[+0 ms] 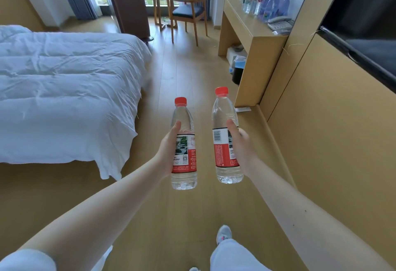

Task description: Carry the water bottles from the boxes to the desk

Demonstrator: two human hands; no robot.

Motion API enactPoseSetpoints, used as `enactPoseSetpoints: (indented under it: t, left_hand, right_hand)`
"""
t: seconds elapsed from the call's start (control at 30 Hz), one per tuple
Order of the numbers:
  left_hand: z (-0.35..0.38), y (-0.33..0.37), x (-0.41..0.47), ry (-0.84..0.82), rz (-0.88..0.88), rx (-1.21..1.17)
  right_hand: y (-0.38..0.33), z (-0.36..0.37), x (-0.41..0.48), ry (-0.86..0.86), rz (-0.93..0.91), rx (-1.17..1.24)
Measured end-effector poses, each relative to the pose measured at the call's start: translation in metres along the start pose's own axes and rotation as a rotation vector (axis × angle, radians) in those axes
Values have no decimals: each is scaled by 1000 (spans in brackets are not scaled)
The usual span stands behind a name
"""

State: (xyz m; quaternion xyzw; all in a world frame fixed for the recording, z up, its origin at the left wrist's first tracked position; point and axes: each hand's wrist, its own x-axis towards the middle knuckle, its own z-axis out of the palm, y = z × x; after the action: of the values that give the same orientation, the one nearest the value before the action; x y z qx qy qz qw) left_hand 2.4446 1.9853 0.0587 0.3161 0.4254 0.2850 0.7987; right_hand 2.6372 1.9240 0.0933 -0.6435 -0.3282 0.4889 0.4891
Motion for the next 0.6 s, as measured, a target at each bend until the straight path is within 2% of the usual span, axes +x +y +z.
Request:
enactPoseSetpoints:
  t: [0.1,0.2,0.37,0.6]
  left_hand:
    - [-9,7,18,57,-5,-10]
    - [-22,13,44,151,22,83]
    - [-18,52,87,274,26,134]
    - [11,127,165,287,64,159]
  right_hand:
    - [-2,9,32,-25,9,-19]
    - [-6,18,71,-66,20,-22]
    - [-25,26,136,-143,56,-14]
    - [-75,12,235,-143,31,17]
